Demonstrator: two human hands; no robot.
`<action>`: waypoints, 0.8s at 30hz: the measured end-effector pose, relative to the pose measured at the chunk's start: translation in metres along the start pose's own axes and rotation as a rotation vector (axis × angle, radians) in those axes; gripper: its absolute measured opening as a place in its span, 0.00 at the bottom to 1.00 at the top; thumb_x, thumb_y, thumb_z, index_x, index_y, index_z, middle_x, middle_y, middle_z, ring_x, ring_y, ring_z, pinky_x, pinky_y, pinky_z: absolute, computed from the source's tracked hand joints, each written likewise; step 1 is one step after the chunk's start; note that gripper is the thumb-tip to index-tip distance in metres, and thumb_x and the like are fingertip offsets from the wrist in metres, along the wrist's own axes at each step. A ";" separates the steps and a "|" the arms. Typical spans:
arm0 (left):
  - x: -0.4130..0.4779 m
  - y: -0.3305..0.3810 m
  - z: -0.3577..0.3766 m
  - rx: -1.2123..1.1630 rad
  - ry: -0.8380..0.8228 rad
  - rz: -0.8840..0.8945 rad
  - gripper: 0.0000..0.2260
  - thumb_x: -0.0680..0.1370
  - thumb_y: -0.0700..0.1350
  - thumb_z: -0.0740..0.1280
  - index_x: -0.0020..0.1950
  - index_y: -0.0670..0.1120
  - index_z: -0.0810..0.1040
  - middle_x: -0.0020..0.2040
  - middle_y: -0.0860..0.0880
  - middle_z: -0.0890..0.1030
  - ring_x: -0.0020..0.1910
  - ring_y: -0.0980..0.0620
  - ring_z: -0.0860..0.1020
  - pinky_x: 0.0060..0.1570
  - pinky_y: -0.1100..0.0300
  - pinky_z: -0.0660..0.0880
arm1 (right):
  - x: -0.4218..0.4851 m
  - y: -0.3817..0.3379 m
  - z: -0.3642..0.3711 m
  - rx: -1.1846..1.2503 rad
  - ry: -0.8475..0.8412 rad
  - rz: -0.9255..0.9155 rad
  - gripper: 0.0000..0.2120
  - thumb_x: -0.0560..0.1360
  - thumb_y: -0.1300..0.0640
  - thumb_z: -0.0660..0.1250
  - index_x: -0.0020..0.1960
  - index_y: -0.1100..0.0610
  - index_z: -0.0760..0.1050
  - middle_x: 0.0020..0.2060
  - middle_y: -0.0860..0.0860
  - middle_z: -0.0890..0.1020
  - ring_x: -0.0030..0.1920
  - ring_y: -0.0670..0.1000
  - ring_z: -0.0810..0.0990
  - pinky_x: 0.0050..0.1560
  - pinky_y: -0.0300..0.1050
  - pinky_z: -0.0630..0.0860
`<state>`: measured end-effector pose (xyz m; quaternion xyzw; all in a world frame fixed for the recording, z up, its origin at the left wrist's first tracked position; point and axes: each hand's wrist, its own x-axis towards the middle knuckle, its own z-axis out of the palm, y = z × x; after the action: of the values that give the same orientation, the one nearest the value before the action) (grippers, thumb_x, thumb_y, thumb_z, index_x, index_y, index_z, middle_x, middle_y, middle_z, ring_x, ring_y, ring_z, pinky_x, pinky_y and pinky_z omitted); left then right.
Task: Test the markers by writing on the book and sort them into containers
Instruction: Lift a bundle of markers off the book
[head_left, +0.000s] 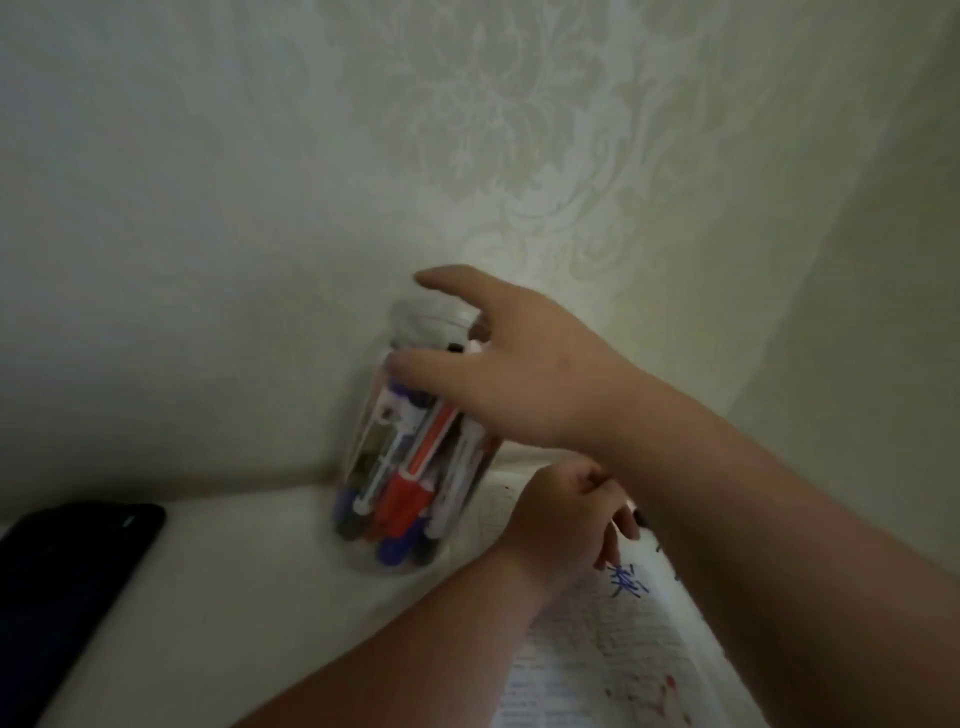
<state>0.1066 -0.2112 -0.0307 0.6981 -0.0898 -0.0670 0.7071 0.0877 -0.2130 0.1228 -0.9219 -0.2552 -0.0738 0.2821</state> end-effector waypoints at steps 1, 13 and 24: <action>0.001 -0.001 -0.002 -0.040 0.010 -0.004 0.10 0.82 0.42 0.64 0.41 0.48 0.77 0.32 0.51 0.78 0.27 0.55 0.75 0.30 0.57 0.74 | -0.010 0.010 -0.019 0.104 0.076 0.048 0.31 0.69 0.35 0.71 0.70 0.35 0.69 0.54 0.41 0.81 0.50 0.44 0.83 0.53 0.45 0.80; -0.017 0.028 0.017 -0.562 -0.115 -0.140 0.28 0.70 0.63 0.72 0.67 0.54 0.75 0.62 0.43 0.82 0.56 0.37 0.83 0.47 0.40 0.81 | -0.129 0.163 -0.086 0.688 0.353 0.474 0.16 0.73 0.42 0.70 0.60 0.44 0.79 0.51 0.56 0.86 0.49 0.59 0.86 0.49 0.60 0.83; -0.018 0.022 0.022 -0.343 -0.001 0.335 0.25 0.69 0.53 0.76 0.62 0.69 0.72 0.60 0.58 0.81 0.58 0.48 0.83 0.51 0.51 0.81 | -0.148 0.184 -0.069 0.671 0.354 0.203 0.34 0.65 0.23 0.64 0.70 0.27 0.63 0.56 0.33 0.82 0.58 0.46 0.83 0.59 0.52 0.78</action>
<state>0.0840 -0.2285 -0.0095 0.5431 -0.1918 0.0365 0.8166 0.0549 -0.4454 0.0496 -0.7719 -0.1201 -0.1159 0.6134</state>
